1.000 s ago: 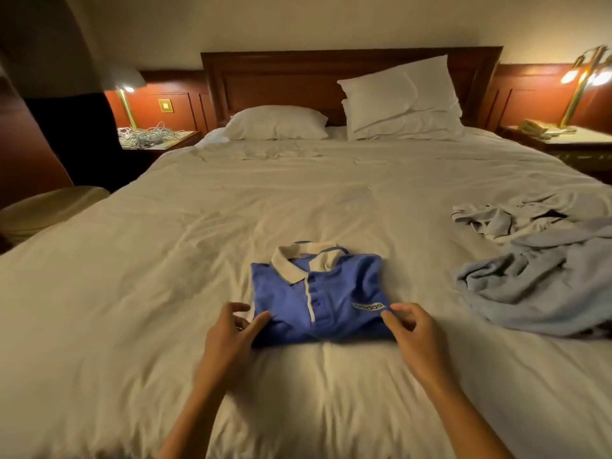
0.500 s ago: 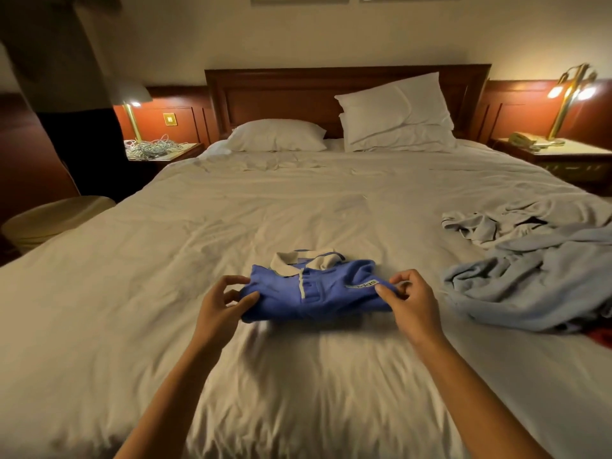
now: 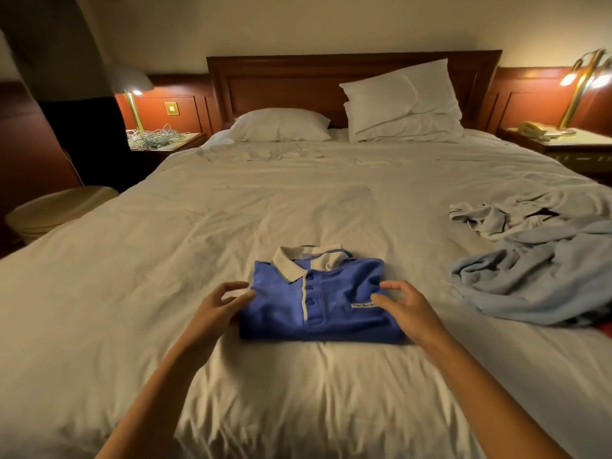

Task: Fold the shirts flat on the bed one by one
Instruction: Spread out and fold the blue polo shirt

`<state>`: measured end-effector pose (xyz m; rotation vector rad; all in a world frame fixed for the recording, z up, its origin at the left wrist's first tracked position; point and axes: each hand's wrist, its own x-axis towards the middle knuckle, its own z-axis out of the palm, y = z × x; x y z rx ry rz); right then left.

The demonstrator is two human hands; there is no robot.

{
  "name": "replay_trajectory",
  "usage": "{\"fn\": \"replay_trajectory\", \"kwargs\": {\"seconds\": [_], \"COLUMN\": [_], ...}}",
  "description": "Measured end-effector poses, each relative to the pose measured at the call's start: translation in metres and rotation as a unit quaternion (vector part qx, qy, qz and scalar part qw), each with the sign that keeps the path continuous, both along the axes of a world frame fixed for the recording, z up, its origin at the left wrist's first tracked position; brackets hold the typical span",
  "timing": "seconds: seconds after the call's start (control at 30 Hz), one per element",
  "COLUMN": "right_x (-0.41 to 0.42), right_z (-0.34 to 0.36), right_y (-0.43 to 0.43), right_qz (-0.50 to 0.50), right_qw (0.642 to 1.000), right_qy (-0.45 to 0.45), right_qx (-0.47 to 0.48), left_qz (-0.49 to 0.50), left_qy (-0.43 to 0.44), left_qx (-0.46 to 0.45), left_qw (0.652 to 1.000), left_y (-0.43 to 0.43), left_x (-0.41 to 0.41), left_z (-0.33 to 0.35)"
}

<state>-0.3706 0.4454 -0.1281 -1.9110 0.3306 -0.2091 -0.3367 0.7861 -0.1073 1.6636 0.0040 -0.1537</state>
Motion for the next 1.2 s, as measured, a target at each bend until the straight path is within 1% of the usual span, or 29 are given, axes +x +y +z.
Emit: {"fn": "replay_trajectory", "kwargs": {"seconds": [0.1,0.2,0.3,0.37,0.47,0.57,0.63,0.67,0.73,0.83,0.93,0.97,1.0,1.07,1.1,1.2], "right_x": [0.011,0.007,-0.001,0.001,0.022,0.059,0.079,0.089,0.102,0.112,0.125,0.127,0.128,0.125,0.123,0.124], "right_z": [0.003,-0.005,-0.021,-0.024,-0.015,-0.002,0.005,0.005,0.003,0.002,0.007,0.004,-0.001,-0.016,-0.022,-0.02], "right_y": [0.018,0.019,0.009,0.0,-0.008,-0.008,0.0,0.004,0.014,0.026,0.026,0.023,0.019,0.012,0.01,0.011], "right_qz": [-0.029,-0.067,-0.067,-0.071,-0.1,-0.092,-0.085,-0.085,-0.11,-0.176,-0.215,-0.213,-0.202,-0.166,-0.15,-0.13], "right_qw": [0.999,0.996,0.998,0.997,0.994,0.993,0.991,0.992,0.993,0.984,0.97,0.97,0.973,0.976,0.976,0.973], "right_qy": [-0.026,-0.055,-0.013,0.022,0.048,0.053,0.054,0.054,0.045,-0.023,-0.084,-0.079,-0.053,0.024,0.048,0.06], "right_qx": [0.011,-0.004,-0.014,-0.009,-0.008,0.056,0.086,0.075,0.025,-0.034,-0.069,-0.081,-0.101,-0.14,-0.151,-0.182], "left_qz": [0.028,0.094,0.1,0.084,0.078,0.086,0.103,0.117,0.148,0.201,0.244,0.245,0.237,0.202,0.181,0.129], "left_qy": [0.0,-0.047,-0.077,-0.046,0.021,0.043,0.046,0.045,0.029,-0.036,-0.09,-0.097,-0.096,-0.076,-0.071,-0.079], "left_qx": [0.001,0.051,0.152,0.182,0.163,0.116,0.107,0.11,0.118,0.125,0.103,0.109,0.128,0.194,0.224,0.282], "left_qw": [1.0,0.993,0.98,0.979,0.983,0.989,0.988,0.986,0.981,0.971,0.96,0.958,0.958,0.957,0.955,0.947], "left_y": [-0.019,-0.021,-0.016,-0.017,-0.022,-0.028,-0.037,-0.043,-0.054,-0.064,-0.062,-0.061,-0.06,-0.059,-0.058,-0.057], "left_x": [0.009,0.011,0.01,0.017,0.039,0.071,0.089,0.097,0.107,0.118,0.131,0.133,0.135,0.136,0.135,0.134], "left_z": [-0.004,-0.014,-0.028,-0.031,-0.022,-0.015,-0.016,-0.018,-0.023,-0.029,-0.028,-0.03,-0.034,-0.045,-0.05,-0.048]}}
